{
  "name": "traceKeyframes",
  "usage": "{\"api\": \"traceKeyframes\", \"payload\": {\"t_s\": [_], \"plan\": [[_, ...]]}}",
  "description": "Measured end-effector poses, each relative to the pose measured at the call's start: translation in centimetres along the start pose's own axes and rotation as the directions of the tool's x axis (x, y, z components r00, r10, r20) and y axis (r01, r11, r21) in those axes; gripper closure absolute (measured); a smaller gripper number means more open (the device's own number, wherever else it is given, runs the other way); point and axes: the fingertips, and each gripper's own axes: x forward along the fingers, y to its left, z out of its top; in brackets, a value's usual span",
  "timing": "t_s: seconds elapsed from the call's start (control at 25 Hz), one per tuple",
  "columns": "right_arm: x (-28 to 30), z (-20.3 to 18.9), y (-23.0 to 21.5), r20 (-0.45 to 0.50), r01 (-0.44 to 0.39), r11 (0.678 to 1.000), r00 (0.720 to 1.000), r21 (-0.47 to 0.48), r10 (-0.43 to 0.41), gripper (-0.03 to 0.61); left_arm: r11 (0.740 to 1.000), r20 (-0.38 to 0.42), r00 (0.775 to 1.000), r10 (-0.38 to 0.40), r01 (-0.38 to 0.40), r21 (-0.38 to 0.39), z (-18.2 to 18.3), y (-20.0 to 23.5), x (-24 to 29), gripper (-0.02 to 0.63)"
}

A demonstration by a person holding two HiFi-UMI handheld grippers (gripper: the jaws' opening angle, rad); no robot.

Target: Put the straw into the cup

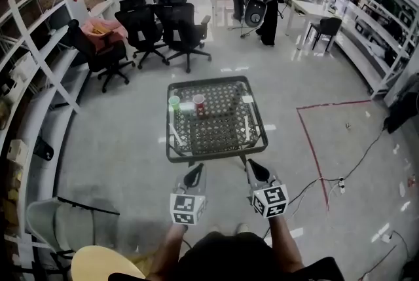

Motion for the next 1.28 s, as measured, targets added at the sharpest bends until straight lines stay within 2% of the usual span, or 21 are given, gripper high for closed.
{"api": "traceKeyframes", "payload": {"t_s": [0.4,0.68,1.0,1.28], "plan": [[0.8,-0.9,-0.1,-0.026,0.092,0.996,0.995,0.021,-0.091,0.577,0.997,0.002,0.997,-0.075,0.075,0.010,-0.3,1.6,0.9,0.607],[1.7,-1.3,-1.9,-0.048,0.155,0.987,0.987,0.051,-0.153,0.577,0.991,0.010,0.992,-0.129,0.129,0.019,0.1,2.0,3.4,0.607],[6.9,-1.8,-8.0,-0.054,0.161,0.985,0.986,0.069,-0.157,0.577,0.987,-0.006,0.988,-0.157,0.157,0.023,0.3,2.2,11.7,0.607],[13.3,0.1,-14.5,-0.041,0.128,0.988,0.991,0.090,-0.124,0.577,0.992,-0.010,0.992,-0.126,0.127,0.022,2.2,3.3,20.8,0.607]]}}
